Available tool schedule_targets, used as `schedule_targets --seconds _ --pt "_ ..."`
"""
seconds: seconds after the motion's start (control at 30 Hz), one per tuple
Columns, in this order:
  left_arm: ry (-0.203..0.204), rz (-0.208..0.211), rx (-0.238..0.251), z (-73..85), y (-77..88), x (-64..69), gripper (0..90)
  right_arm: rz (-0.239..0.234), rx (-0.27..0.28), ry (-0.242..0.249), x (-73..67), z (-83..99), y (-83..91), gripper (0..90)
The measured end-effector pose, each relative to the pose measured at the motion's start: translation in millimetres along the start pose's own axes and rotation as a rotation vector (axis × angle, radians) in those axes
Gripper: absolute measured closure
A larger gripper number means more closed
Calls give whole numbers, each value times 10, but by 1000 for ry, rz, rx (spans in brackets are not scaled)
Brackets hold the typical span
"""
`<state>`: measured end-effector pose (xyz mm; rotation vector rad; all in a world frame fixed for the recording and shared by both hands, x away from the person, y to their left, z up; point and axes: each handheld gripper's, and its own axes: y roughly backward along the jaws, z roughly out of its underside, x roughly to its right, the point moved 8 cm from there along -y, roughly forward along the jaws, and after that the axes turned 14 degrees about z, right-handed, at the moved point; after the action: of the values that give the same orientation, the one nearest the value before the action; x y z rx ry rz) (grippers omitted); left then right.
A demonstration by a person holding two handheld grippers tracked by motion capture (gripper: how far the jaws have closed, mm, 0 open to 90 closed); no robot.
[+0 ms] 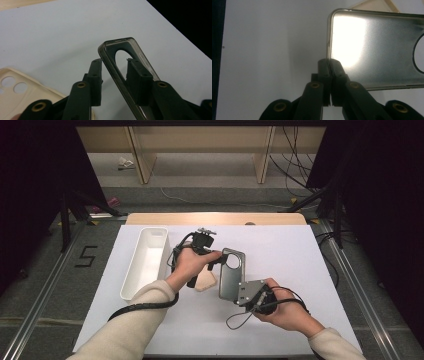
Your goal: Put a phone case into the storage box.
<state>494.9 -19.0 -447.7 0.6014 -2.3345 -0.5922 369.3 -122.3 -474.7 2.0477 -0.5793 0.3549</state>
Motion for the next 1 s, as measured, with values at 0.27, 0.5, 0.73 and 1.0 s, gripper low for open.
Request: schedule_targets --seconds 0.27,0.5,0.73,1.0 --pt "52 8 6 4 3 -3 685 5 -1 9 -9 -5 1 888" --pt "69 20 -13 41 -7 -5 666 14 4 12 9 -6 -7 888" --pt "98 36 -2 33 -24 11 707 1 -3 14 -15 0 -8 889" --pt "156 80 29 6 -10 70 782 -7 -11 27 -50 1 -35 892"
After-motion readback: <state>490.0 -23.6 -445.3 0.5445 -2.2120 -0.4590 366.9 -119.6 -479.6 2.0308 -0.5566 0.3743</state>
